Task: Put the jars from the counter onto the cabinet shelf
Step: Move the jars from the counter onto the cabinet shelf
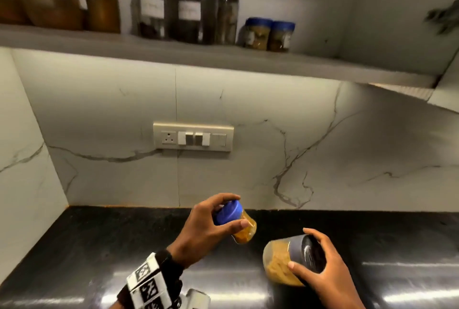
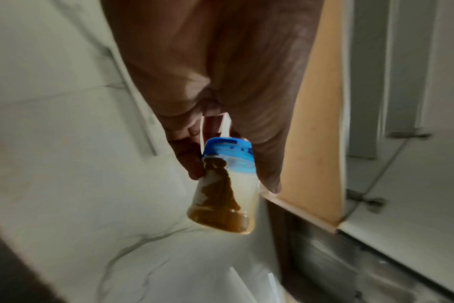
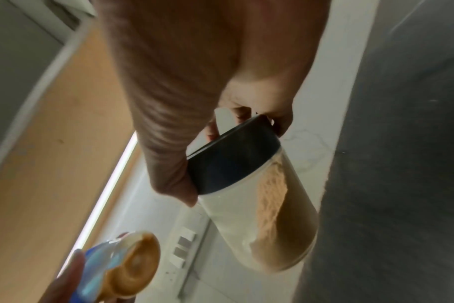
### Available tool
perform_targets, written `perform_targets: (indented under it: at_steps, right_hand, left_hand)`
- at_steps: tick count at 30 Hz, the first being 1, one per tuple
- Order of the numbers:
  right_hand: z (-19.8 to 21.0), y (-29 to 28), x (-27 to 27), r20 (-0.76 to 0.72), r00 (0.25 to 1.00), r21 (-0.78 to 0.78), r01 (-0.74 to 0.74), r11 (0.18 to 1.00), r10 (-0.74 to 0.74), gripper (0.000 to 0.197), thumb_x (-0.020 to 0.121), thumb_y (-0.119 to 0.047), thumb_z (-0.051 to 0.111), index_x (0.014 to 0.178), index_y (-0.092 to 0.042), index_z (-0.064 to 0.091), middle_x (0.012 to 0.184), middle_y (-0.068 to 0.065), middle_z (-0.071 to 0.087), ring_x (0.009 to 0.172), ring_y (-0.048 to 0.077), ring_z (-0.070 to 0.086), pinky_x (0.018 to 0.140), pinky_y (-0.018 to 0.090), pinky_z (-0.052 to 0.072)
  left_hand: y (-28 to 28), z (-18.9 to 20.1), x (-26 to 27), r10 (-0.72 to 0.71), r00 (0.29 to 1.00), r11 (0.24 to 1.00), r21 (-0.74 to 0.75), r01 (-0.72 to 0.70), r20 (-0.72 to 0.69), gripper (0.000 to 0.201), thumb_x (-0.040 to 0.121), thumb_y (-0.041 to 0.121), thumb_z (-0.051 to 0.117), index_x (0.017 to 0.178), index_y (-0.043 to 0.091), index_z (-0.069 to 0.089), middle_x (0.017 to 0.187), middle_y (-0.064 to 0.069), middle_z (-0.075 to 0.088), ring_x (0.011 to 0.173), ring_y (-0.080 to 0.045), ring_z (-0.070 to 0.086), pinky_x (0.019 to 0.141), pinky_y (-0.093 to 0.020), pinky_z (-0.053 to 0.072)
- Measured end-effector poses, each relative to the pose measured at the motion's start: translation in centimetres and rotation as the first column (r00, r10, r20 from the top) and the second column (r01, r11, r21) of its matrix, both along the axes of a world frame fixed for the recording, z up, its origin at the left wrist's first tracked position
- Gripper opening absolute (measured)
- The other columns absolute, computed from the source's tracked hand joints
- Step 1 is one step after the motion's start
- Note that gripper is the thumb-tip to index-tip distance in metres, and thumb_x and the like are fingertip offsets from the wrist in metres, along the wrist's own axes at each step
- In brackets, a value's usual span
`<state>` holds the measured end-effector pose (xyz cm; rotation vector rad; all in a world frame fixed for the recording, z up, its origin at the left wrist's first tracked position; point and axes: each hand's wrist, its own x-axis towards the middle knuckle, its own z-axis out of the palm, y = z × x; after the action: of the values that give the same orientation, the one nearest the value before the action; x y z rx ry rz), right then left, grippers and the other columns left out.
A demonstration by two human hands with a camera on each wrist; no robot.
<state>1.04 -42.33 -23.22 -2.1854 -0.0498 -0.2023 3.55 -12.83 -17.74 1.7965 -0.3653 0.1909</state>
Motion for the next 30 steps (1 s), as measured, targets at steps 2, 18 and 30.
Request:
perform_targets:
  at_steps: [2, 18, 30]
  right_hand:
    - [3.2, -1.1, -0.5, 0.065, 0.997, -0.028, -0.046, 0.999, 0.048, 0.083, 0.043, -0.057, 0.084, 0.119, -0.058, 0.050, 0.123, -0.021, 0.057, 0.116, 0.009, 0.054, 0.090, 0.028, 0.044]
    - [26.1, -6.1, -6.5, 0.475, 0.837, -0.147, -0.231, 0.962, 0.273, 0.098, 0.041, -0.065, 0.087, 0.132, -0.047, 0.056, 0.123, -0.023, 0.066, 0.111, -0.006, 0.062, 0.085, 0.001, 0.046]
    - [37.1, -6.9, -5.9, 0.693, 0.689, -0.053, -0.245, 0.968, 0.212, 0.082, 0.048, -0.061, 0.083, 0.125, -0.053, 0.059, 0.124, -0.021, 0.066, 0.113, 0.007, 0.065, 0.092, 0.041, 0.056]
  left_hand:
    - [-1.1, 4.4, -1.1, -0.002, 0.995, 1.000, 0.030, -0.001, 0.098, 0.062, 0.067, 0.062, 0.078, 0.123, 0.037, 0.065, 0.108, 0.016, 0.068, 0.097, -0.013, 0.069, 0.088, -0.036, 0.060]
    - [-3.7, 32.9, -1.8, 0.122, 0.839, 0.900, 0.297, -0.319, 0.531, 0.057, 0.084, 0.040, 0.068, 0.138, 0.025, 0.057, 0.124, 0.014, 0.058, 0.111, -0.002, 0.057, 0.096, -0.020, 0.050]
    - [-7.6, 41.1, 7.3, 0.122, 0.953, 0.635, 0.716, -0.289, 0.277, 0.047, 0.095, 0.027, 0.066, 0.137, 0.009, 0.058, 0.116, -0.004, 0.066, 0.092, -0.018, 0.064, 0.066, -0.020, 0.049]
